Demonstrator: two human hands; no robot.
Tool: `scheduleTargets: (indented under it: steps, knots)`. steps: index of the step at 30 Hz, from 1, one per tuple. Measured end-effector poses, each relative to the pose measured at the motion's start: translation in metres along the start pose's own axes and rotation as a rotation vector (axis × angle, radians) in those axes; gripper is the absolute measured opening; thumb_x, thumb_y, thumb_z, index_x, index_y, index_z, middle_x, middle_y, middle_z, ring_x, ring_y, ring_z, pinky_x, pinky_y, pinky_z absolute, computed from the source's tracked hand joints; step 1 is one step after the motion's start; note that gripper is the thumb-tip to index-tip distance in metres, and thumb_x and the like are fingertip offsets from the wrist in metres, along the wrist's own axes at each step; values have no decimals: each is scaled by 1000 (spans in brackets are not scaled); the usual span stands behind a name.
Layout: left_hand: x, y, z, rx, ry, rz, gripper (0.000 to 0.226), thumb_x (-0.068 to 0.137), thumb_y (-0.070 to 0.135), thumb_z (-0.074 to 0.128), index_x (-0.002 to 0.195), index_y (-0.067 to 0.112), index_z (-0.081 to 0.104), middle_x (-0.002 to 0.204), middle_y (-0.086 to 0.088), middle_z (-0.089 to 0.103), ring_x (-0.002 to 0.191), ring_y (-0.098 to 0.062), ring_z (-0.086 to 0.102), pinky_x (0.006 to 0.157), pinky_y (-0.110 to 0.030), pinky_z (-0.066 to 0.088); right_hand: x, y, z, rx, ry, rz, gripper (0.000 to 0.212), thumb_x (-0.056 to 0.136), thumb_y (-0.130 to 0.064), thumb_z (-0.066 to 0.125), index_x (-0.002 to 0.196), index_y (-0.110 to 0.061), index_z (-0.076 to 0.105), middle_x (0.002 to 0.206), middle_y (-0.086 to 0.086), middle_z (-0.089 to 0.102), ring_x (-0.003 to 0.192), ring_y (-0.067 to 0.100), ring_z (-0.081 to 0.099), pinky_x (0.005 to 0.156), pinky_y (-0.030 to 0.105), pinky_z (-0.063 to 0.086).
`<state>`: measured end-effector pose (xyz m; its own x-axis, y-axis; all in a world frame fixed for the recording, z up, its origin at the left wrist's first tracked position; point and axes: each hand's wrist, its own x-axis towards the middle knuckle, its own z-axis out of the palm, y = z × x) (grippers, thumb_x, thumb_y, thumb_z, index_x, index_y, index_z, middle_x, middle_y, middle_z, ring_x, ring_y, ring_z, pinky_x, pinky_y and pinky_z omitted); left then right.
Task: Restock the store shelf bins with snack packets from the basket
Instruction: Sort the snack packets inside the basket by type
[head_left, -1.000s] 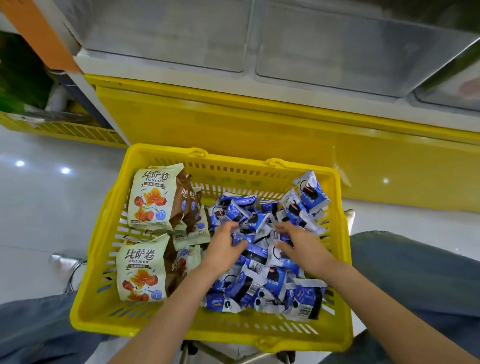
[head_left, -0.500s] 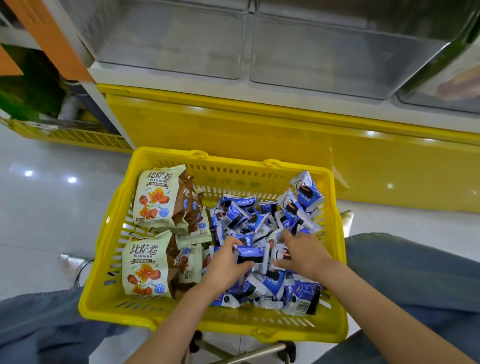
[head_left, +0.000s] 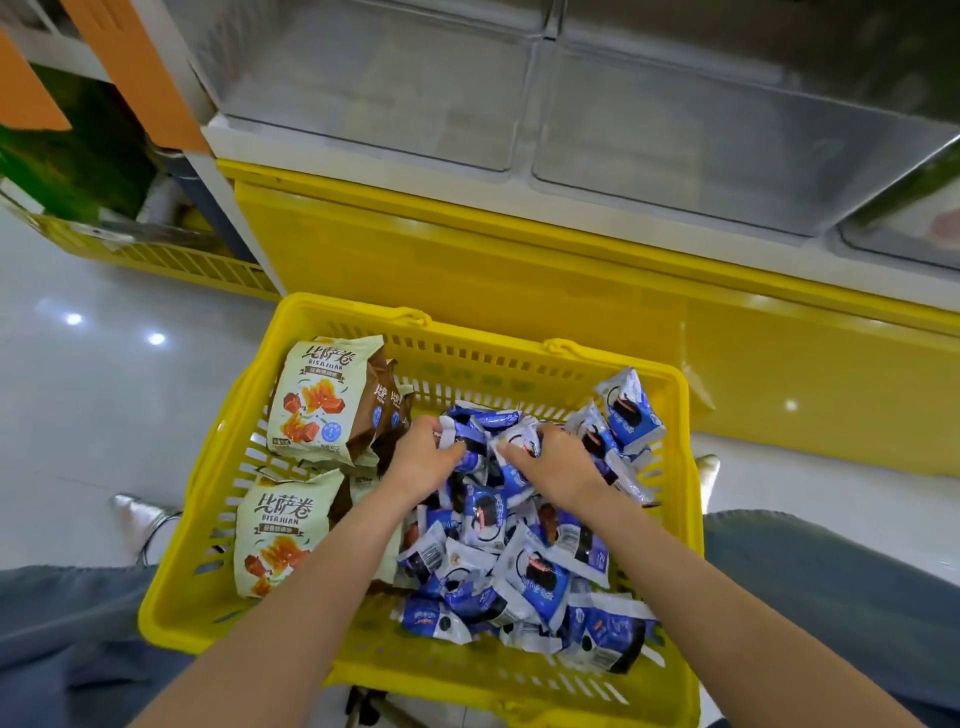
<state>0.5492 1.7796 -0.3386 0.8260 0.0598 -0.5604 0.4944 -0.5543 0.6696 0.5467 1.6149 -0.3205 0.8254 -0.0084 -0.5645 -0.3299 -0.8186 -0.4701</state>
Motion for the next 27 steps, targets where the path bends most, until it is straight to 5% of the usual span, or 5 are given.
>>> scheduleTargets:
  steps: [6, 12, 17, 22, 27]
  knots:
    - [15, -9, 3, -37, 42, -8, 36, 90, 10, 57, 121, 0, 43, 111, -16, 58, 93, -21, 53, 75, -24, 38, 22, -6, 15, 236, -35, 120, 52, 95, -38, 51, 136, -10, 37, 103, 10, 54, 88, 22, 57, 82, 37, 47]
    - [-8, -26, 1, -57, 151, 152, 20, 90, 5, 55, 108, 12, 51, 102, -4, 55, 81, -8, 51, 73, -14, 41, -17, 27, 13, -267, 125, -305, 39, 100, -19, 41, 138, -11, 37, 139, 7, 37, 124, 22, 43, 101, 29, 38]
    - [-46, -42, 16, 64, -446, 220, 15, 89, 19, 59, 101, 26, 53, 95, 10, 57, 81, -1, 54, 66, -10, 44, -46, 74, 20, -454, -118, -219, 61, 92, 4, 42, 147, -11, 20, 156, 5, 11, 145, 20, 10, 115, 25, 19]
    - [-66, -49, 31, 272, -767, 271, 50, 80, 35, 70, 123, 21, 51, 125, 2, 53, 111, -12, 50, 93, -25, 43, -44, 75, 10, -323, -208, -93, 65, 97, -32, 48, 148, -11, 16, 153, 8, 26, 140, 23, 23, 111, 32, 25]
    - [-74, -53, 34, 481, -657, 344, 44, 80, 33, 70, 118, 15, 54, 119, -7, 56, 108, -23, 53, 83, -29, 40, -45, 79, 5, -141, -274, 42, 80, 79, -51, 67, 140, -11, 34, 137, 6, 47, 124, 20, 46, 93, 24, 44]
